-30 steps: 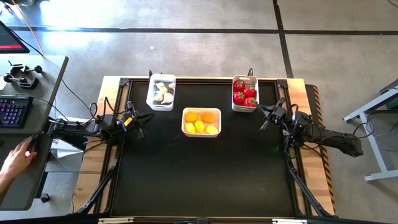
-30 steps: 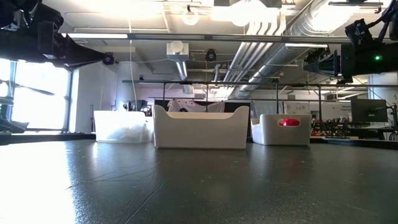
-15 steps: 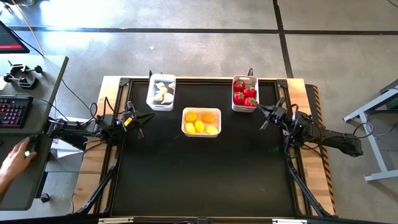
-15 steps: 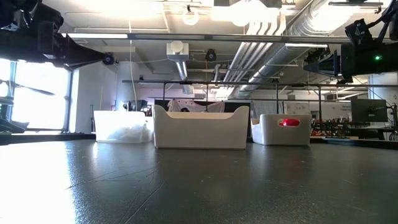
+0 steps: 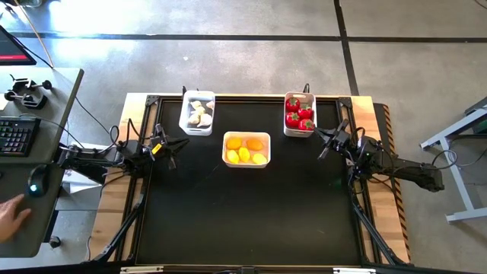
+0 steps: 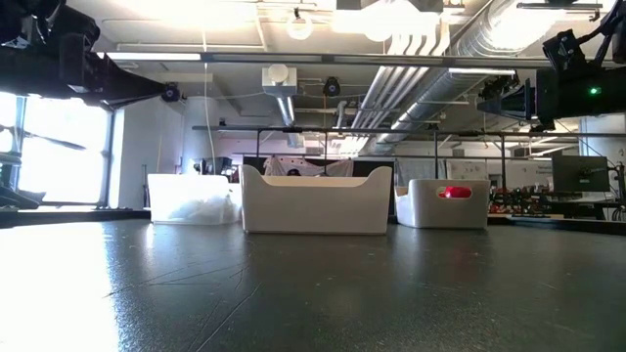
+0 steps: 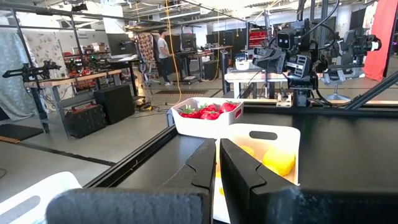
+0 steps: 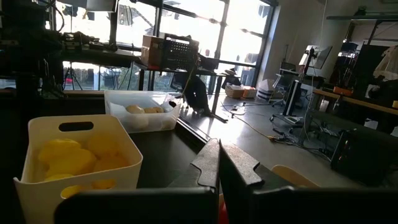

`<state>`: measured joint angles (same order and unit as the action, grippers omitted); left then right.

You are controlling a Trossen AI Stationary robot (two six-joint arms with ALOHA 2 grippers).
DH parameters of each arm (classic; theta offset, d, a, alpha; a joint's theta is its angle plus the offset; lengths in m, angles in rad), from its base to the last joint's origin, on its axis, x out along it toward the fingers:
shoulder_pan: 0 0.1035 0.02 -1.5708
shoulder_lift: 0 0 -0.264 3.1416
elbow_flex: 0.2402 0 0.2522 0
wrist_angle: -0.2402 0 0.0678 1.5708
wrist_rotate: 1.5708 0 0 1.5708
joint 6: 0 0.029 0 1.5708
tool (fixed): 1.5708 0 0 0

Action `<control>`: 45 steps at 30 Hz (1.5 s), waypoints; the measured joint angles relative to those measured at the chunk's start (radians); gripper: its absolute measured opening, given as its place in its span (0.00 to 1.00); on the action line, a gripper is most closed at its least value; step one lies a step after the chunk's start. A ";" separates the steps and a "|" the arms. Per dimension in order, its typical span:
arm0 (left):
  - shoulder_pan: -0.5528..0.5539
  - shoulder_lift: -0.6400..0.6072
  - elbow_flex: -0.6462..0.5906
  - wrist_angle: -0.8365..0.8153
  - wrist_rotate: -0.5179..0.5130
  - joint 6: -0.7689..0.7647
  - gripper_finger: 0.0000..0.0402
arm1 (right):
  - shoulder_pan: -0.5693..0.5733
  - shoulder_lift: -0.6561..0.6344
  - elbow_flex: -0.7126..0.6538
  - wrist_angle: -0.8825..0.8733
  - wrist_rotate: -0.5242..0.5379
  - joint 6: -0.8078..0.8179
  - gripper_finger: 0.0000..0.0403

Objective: Sort produce into baskets
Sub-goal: Return to Home Position

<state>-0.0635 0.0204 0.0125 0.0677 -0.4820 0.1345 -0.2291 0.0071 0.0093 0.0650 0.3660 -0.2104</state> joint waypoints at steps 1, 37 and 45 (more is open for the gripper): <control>0.000 0.000 0.000 0.000 0.000 0.000 0.02 | 0.000 0.000 0.000 0.000 0.000 0.000 0.00; -0.031 -0.006 0.000 0.000 0.000 0.000 0.02 | 0.000 0.000 0.000 0.000 0.000 0.000 0.00; -0.031 -0.006 0.000 0.000 0.000 0.000 0.02 | 0.000 0.000 0.000 0.000 0.000 0.000 0.00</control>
<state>-0.0944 0.0147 0.0124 0.0677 -0.4822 0.1345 -0.2292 0.0073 0.0090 0.0650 0.3663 -0.2106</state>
